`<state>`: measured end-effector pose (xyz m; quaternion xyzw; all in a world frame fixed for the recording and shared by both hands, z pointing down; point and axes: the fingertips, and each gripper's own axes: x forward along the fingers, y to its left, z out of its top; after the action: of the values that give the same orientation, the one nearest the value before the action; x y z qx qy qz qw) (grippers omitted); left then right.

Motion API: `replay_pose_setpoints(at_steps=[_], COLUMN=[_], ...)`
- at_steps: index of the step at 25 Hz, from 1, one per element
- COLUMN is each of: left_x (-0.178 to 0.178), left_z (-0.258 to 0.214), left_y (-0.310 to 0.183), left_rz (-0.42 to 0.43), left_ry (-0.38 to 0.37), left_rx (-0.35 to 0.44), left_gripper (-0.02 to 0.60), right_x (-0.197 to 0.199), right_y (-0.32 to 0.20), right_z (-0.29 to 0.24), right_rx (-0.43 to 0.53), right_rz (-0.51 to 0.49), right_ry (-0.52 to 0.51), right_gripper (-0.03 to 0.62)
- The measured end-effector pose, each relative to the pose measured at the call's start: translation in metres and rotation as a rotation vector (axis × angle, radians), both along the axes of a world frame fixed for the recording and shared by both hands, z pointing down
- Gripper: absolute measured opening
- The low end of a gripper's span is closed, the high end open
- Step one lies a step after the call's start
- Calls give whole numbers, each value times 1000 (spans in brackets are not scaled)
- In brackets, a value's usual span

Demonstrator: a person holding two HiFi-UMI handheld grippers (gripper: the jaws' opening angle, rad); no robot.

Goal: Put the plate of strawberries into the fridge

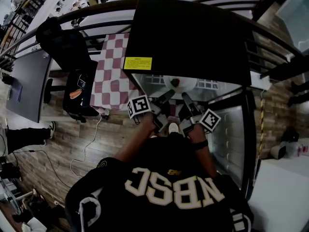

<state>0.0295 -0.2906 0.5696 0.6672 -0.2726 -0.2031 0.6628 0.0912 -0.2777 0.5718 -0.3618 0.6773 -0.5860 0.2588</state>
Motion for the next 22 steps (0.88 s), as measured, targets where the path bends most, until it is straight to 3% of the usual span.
replay_pose_setpoints(at_steps=[8, 13, 22], left_x=[-1, 0, 2], left_z=[4, 3, 7], left_y=[-6, -9, -25], left_rz=[-10, -3, -22], left_ry=[-7, -7, -20], left_rx=[-14, -16, -39], left_gripper=[93, 35, 32], right_x=[-3, -2, 0], right_y=[-7, -11, -28], right_z=[-1, 3, 6], right_rx=[0, -18, -39], right_rz=[-9, -13, -9], right_ry=[7, 28, 45], right_gripper=[98, 58, 46])
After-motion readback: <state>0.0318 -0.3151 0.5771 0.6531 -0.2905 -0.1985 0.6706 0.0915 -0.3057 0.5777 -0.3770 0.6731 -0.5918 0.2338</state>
